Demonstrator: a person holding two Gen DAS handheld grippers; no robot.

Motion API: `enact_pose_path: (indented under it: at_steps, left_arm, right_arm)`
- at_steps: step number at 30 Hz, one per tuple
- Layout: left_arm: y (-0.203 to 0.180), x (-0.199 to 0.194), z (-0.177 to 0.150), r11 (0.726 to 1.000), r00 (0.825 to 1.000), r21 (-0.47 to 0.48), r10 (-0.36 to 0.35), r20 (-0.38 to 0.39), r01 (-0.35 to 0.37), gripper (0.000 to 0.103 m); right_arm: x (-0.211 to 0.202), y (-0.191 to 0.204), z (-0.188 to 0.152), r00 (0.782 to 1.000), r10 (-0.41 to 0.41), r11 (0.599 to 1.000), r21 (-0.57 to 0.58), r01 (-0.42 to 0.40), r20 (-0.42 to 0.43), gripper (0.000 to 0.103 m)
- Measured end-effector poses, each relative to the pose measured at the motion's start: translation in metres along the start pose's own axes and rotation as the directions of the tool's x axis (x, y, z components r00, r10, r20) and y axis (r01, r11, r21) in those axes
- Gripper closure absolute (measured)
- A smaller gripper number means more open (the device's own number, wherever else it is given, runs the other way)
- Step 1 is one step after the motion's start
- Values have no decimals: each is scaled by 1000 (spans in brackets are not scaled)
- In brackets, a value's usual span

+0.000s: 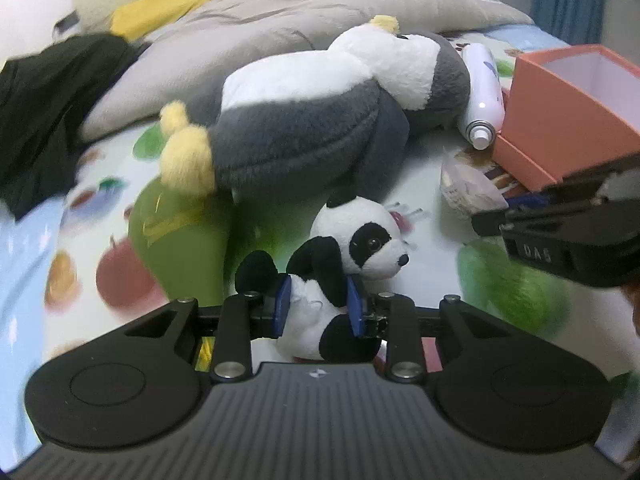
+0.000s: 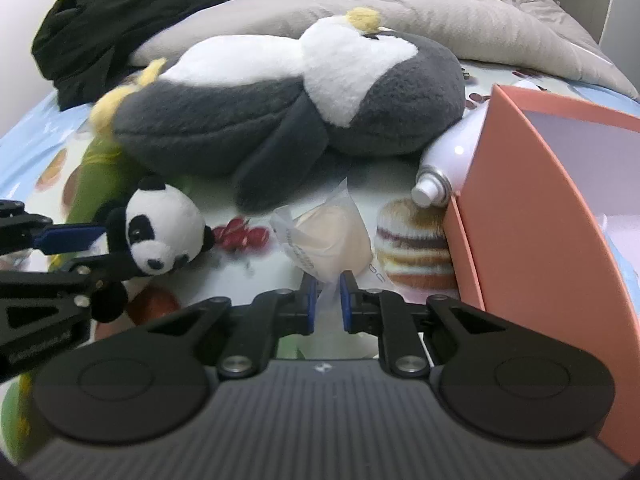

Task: Organize soft objects
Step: 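Grasp the clear plastic bag with the right tool while the left tool grasps the small panda plush, then lift and carry the bag with the right tool while the left tool carries the panda over the box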

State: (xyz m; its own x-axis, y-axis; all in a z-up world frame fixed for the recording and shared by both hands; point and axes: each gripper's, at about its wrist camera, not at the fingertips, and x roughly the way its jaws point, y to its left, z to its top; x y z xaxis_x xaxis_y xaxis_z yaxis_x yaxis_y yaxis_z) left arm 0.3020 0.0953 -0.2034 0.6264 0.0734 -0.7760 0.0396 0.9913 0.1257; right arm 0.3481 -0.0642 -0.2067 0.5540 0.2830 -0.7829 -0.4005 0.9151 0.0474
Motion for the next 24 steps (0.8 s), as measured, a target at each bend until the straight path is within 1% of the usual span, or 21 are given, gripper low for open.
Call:
enact_pose_path:
  at_steps: [4, 7, 13, 18, 24]
  left_arm:
    - [-3, -17, -17, 996, 1000, -89, -16, -15, 15, 69]
    - [-6, -29, -30, 991, 999, -135, -22, -23, 19, 69]
    - [-11, -54, -55, 972, 999, -234, -44, -26, 37, 68]
    - [-16, -74, -71, 957, 998, -285, -63, -19, 55, 69]
    - [-20, -89, -82, 942, 996, -328, -85, -19, 74, 69]
  right_arm:
    - [-19, 3, -14, 1000, 12, 1000, -7, -12, -6, 87]
    - [-36, 4, -25, 1000, 24, 1000, -9, -24, -7, 87]
    - [-71, 9, -48, 999, 50, 999, -2, -50, -1, 87]
    - [-99, 11, -72, 999, 51, 999, 9, -51, -4, 87]
    - [-122, 6, -89, 999, 53, 998, 44, -53, 3, 87]
